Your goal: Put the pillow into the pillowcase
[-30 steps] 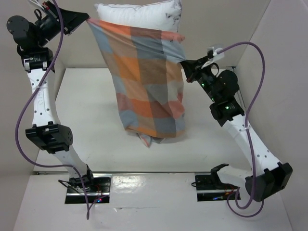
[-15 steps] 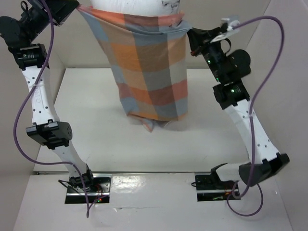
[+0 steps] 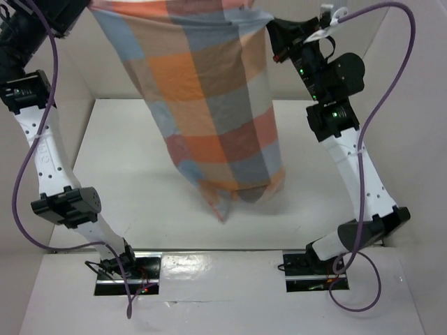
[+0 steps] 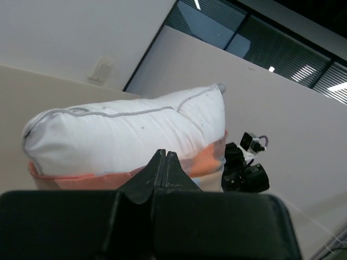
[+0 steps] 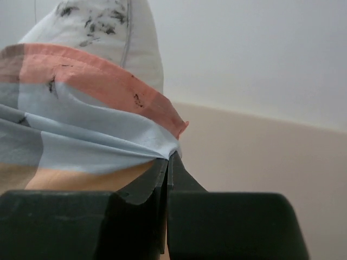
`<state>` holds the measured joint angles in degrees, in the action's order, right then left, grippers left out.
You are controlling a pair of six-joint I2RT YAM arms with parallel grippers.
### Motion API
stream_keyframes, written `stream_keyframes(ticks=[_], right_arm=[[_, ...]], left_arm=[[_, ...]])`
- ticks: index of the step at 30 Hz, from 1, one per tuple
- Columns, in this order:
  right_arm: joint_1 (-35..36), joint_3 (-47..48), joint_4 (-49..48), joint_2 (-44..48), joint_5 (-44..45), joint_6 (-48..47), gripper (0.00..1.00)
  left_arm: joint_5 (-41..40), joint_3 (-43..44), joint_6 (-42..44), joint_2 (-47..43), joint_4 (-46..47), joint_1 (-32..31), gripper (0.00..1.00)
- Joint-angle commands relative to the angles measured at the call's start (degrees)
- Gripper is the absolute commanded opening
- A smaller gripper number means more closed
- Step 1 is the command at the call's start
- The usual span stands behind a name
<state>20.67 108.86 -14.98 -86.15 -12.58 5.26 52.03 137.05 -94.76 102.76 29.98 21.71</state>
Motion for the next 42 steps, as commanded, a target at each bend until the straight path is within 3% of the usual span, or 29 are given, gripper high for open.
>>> stream_keyframes(ticks=[1,2,5,7,10,11,13,14,16,17,18,19,23,26,28,31,34,36,37,39,42], right_arm=[[-0.5,-7.7,-7.2,10.9,1.4,-1.3,0.0],[-0.5,-16.5,-6.0,12.2,2.2,-1.3,0.0],[-1.0,-26.3,-2.9,10.7,5.7,-1.3,0.0],[-1.0,-23.2,-2.9,6.5,5.7,-1.3,0.0],[-1.0,-1.2,-0.1,-6.5,2.8,-1.3,0.0],[-1.0,14.6,2.0,-9.6,0.4,-1.3,0.0],[-1.0,24.9,3.2,-14.6,-2.2,0.4,0.0],[-1.0,26.5,1.6,-13.8,-2.2,0.5,0.0],[-1.0,19.0,-7.2,-6.9,-1.4,1.7,0.0],[-1.0,9.5,-10.0,-4.0,-0.8,2.2,0.0],[-1.0,5.8,-12.9,0.2,-0.8,2.2,0.0],[-1.0,3.3,-12.2,1.4,-0.8,2.2,0.0],[-1.0,-8.6,-5.0,3.1,-0.8,1.7,0.0],[-1.6,-10.6,0.7,0.1,-0.8,1.2,0.0],[-1.6,-6.7,5.0,-3.6,-0.8,1.2,0.0],[-1.6,0.5,3.2,-1.5,-2.2,1.2,0.0],[-1.6,-9.9,-5.2,6.1,-3.6,3.0,0.0],[-1.6,-15.4,-2.8,11.5,-3.6,3.0,0.0],[-1.6,-22.7,0.6,13.5,-2.7,3.0,0.0],[-2.1,-30.1,2.0,13.6,-2.2,3.9,0.0],[-2.1,-28.8,4.3,9.8,-2.2,3.9,0.0]], left_arm=[[-0.2,-11.6,2.7,-10.0,5.6,-0.3,0.0],[-0.2,-15.4,4.5,-11.9,4.6,-1.1,0.0],[1.3,-21.2,11.0,-12.2,-0.5,-6.1,0.0],[1.3,-17.2,10.5,-9.0,-0.5,-7.3,0.0],[1.9,-3.3,8.0,4.3,-3.1,-8.1,0.0],[1.9,6.9,2.5,7.7,-0.2,-8.1,0.0],[1.4,13.8,-6.2,12.8,5.6,-5.6,0.0],[0.8,13.1,-6.8,12.0,7.1,-4.3,0.0],[0.2,6.4,-6.1,7.2,9.9,-1.3,0.0],[-0.3,-1.0,-2.6,1.2,9.9,-0.5,0.0],[-0.4,-2.7,0.1,-1.0,5.2,0.7,0.0],[-0.4,-3.9,4.5,-3.8,2.9,0.7,0.0],[1.9,-9.5,6.2,-5.8,2.2,-1.3,0.0],[3.3,-13.7,7.7,-6.4,1.4,-4.6,0.0],[4.1,-14.4,7.1,-5.6,2.1,-5.8,0.0],[6.8,-9.3,2.3,-3.3,5.5,-5.2,0.0],[8.7,-12.0,-0.1,-5.2,9.3,-4.0,0.0],[8.7,-21.5,8.6,-11.2,4.0,-4.7,0.0],[7.9,-25.1,12.2,-13.3,-2.8,-7.3,0.0],[7.9,-32.5,17.0,-15.5,-6.1,-10.8,0.0],[9.3,-33.9,17.3,-13.2,-3.5,-13.0,0.0]])
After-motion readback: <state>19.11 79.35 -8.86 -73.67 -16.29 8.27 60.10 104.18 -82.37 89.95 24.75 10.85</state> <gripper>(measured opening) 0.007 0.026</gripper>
